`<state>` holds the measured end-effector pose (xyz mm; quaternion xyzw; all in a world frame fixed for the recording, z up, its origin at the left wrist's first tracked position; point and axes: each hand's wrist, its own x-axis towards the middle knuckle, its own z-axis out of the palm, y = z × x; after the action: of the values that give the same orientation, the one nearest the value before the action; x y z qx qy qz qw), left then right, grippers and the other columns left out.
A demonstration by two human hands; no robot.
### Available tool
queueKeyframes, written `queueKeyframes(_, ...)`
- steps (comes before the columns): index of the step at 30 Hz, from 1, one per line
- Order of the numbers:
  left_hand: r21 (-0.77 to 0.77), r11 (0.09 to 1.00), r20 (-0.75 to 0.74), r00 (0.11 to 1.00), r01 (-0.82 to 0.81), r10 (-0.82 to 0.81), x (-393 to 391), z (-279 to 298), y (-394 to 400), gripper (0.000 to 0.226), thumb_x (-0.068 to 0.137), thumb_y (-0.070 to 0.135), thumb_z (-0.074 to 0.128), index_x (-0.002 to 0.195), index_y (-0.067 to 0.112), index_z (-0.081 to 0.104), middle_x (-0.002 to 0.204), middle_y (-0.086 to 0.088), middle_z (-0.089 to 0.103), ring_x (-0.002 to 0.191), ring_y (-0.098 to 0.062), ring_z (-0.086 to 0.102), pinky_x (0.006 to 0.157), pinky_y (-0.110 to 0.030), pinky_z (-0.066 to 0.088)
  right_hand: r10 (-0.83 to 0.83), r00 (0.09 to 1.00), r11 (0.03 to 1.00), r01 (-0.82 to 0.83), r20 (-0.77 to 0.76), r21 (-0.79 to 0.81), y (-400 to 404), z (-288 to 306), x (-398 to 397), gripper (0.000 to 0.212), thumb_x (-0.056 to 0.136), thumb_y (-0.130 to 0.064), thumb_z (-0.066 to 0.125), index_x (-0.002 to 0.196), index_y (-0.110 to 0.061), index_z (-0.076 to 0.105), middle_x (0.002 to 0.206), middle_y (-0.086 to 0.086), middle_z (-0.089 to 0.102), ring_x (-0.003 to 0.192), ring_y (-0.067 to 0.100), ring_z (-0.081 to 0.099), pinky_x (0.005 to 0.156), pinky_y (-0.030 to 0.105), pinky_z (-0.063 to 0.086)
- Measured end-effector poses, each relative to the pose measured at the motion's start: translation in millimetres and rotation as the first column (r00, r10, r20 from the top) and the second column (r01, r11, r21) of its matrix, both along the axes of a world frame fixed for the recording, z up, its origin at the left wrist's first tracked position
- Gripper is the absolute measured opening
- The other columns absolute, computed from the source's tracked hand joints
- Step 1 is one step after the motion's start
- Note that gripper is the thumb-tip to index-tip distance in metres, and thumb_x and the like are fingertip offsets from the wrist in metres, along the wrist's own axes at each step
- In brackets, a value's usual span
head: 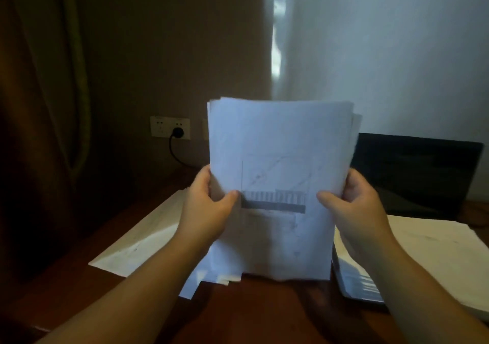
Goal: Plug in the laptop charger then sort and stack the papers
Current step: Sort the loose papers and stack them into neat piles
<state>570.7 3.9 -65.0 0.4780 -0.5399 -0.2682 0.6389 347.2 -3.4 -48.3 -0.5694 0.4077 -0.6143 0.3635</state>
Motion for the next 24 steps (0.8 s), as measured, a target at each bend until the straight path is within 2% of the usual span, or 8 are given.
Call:
queueKeyframes(3, 0.101, 0.995, 0.050, 0.999, -0.003, -0.002, -2.2, -26.1, 4.5, 0.031, 0.093, 0.021, 0.067, 0.110, 0.042, 0.051, 0.113, 0.023, 0.059, 0.109, -0.010, 0.061, 0.084, -0.036, 0.059, -0.045, 0.986, 0.996, 0.057, -0.162, 0.072, 1.3, -21.0, 0.1, 0.029, 0.096, -0.011, 0.060, 0.105, -0.039, 0.061, 0.100, -0.019, 0.069, 0.096, 0.010, 0.068, 0.063, 0.024, 0.053)
queueKeyframes(5, 0.130, 0.991, 0.057, 0.998, -0.020, 0.013, -3.9, -36.2, 4.6, 0.026, 0.095, 0.023, 0.065, 0.108, 0.042, 0.051, 0.114, 0.020, 0.060, 0.107, -0.013, 0.062, 0.086, -0.040, 0.059, -0.063, 0.979, 0.991, 0.084, -0.196, 0.102, 0.8, -27.1, 0.7, 0.021, 0.097, -0.017, 0.059, 0.104, -0.036, 0.063, 0.094, -0.019, 0.070, 0.089, 0.011, 0.069, 0.062, 0.027, 0.055)
queueKeyframes(10, 0.139, 0.988, 0.051, 0.997, -0.070, 0.063, -8.3, -39.0, 1.4, 0.029, 0.099, 0.020, 0.059, 0.120, 0.037, 0.049, 0.113, 0.019, 0.060, 0.106, -0.011, 0.063, 0.079, -0.031, 0.059, -0.063, 0.963, 0.992, 0.089, -0.261, 0.089, 0.8, -22.0, 3.3, 0.020, 0.100, -0.021, 0.056, 0.113, -0.035, 0.062, 0.102, -0.019, 0.068, 0.089, 0.009, 0.067, 0.060, 0.024, 0.056)
queueKeyframes(12, 0.118, 0.990, 0.053, 0.996, -0.071, 0.065, -6.3, -35.0, 0.1, 0.029, 0.099, 0.018, 0.059, 0.118, 0.038, 0.049, 0.113, 0.018, 0.059, 0.104, -0.009, 0.061, 0.078, -0.032, 0.058, -0.061, 0.950, 0.993, 0.088, -0.305, 0.077, 1.5, -19.1, 1.0, 0.021, 0.100, -0.022, 0.055, 0.114, -0.036, 0.062, 0.102, -0.022, 0.067, 0.089, 0.008, 0.068, 0.060, 0.022, 0.056)
queueKeyframes(14, 0.103, 0.992, 0.075, 0.995, -0.069, 0.061, -3.8, -27.1, -1.6, 0.029, 0.098, 0.018, 0.059, 0.116, 0.038, 0.048, 0.112, 0.020, 0.056, 0.101, -0.005, 0.057, 0.073, -0.027, 0.054, -0.068, 0.945, 0.994, 0.091, -0.320, 0.058, 2.4, -16.0, -3.6, 0.021, 0.100, -0.021, 0.056, 0.112, -0.036, 0.062, 0.101, -0.023, 0.068, 0.088, 0.007, 0.068, 0.059, 0.021, 0.056)
queueKeyframes(17, 0.117, 0.992, 0.095, 0.995, -0.039, 0.028, -4.5, -12.4, -6.2, 0.029, 0.098, 0.017, 0.060, 0.115, 0.037, 0.049, 0.109, 0.022, 0.055, 0.097, -0.004, 0.055, 0.069, -0.022, 0.049, -0.065, 0.966, 0.994, 0.085, -0.251, 0.068, 4.9, -11.3, -11.7, 0.026, 0.098, -0.015, 0.059, 0.111, -0.036, 0.063, 0.105, -0.022, 0.068, 0.093, 0.008, 0.068, 0.058, 0.019, 0.056)
queueKeyframes(21, 0.185, 0.983, 0.138, 0.990, 0.016, -0.042, -10.5, 4.3, -7.9, 0.028, 0.097, 0.020, 0.063, 0.112, 0.039, 0.050, 0.108, 0.017, 0.062, 0.097, -0.010, 0.063, 0.065, -0.023, 0.050, -0.023, 0.998, 0.973, 0.036, -0.061, 0.227, 14.4, -6.3, -27.7, 0.026, 0.097, -0.006, 0.057, 0.108, -0.027, 0.068, 0.101, -0.013, 0.075, 0.090, 0.018, 0.073, 0.074, 0.047, 0.061)
queueKeyframes(24, 0.310, 0.947, 0.068, 0.991, 0.089, -0.115, -21.1, 12.4, -2.7, 0.039, 0.096, 0.019, 0.064, 0.123, 0.041, 0.046, 0.107, 0.007, 0.064, 0.094, -0.018, 0.068, 0.066, -0.032, 0.058, -0.058, 0.997, 0.950, 0.038, 0.057, 0.309, 25.4, -6.9, -44.7, 0.028, 0.096, 0.000, 0.053, 0.108, -0.020, 0.068, 0.101, -0.005, 0.075, 0.090, 0.022, 0.073, 0.073, 0.043, 0.061)
